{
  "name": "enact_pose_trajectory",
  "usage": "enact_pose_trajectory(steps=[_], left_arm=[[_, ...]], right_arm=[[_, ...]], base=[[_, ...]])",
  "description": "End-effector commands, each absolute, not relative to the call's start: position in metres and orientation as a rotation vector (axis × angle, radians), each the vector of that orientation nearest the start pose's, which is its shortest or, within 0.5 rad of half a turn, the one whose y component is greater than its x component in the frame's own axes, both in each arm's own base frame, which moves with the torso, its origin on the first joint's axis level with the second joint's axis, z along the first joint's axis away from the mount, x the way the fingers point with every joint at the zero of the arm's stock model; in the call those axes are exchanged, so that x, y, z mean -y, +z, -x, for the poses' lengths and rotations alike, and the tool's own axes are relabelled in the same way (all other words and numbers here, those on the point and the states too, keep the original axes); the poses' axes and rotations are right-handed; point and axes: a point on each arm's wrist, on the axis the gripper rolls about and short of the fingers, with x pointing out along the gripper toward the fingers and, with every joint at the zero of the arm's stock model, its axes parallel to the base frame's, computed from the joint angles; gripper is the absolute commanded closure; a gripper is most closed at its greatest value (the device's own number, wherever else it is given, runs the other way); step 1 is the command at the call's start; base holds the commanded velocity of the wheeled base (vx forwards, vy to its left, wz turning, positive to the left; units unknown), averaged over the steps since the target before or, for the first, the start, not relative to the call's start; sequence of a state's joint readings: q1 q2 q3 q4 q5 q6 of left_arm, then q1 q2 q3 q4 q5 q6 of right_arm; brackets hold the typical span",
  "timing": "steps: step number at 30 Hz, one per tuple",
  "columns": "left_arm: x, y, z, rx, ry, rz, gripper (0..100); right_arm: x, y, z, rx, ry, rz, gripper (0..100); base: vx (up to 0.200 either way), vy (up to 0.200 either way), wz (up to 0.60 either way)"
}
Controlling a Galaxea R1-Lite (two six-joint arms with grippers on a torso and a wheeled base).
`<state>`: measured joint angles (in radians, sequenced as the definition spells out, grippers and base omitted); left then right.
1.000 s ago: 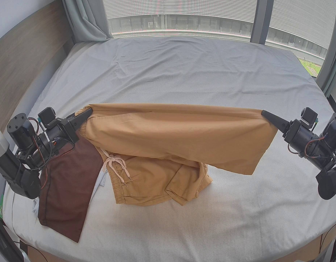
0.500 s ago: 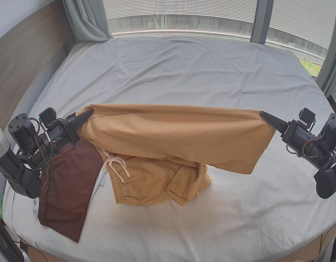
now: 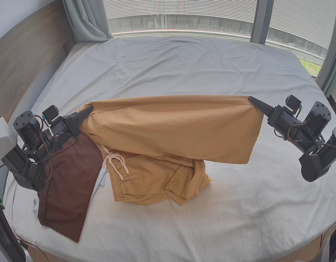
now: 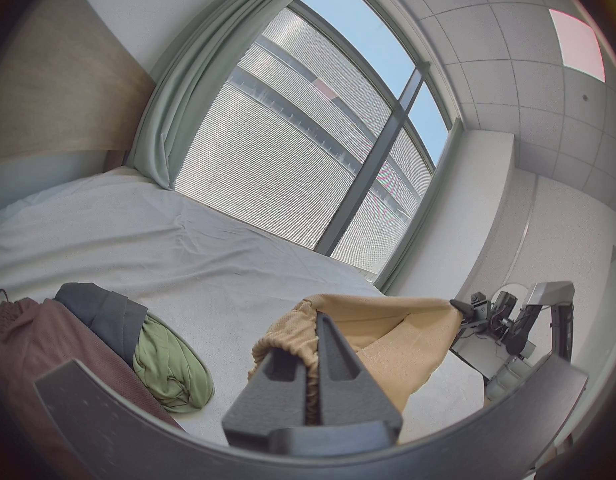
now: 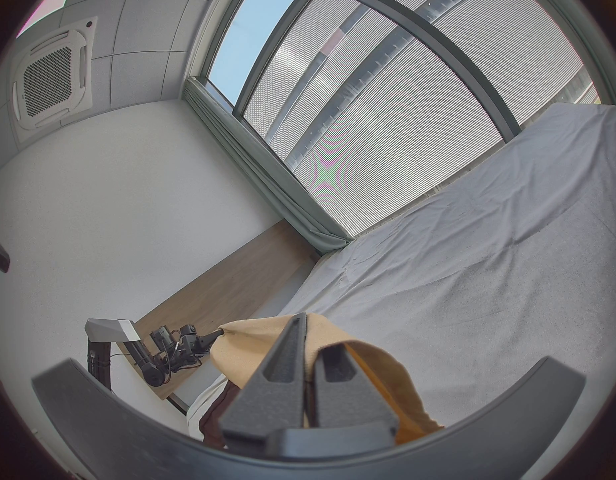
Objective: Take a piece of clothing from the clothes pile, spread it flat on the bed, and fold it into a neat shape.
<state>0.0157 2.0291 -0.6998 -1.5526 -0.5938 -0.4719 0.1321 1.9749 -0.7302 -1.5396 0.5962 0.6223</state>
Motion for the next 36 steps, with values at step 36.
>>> enact_pose_trajectory(steps=[36], left_arm=[[0.034, 0.079, -0.454, 0.168, -0.519, 0.515, 100]], right_arm=[[-0.054, 0.093, -0.474, 0.161, 0.768, -0.493, 100]], base=[[0.0, 0.0, 0.0]])
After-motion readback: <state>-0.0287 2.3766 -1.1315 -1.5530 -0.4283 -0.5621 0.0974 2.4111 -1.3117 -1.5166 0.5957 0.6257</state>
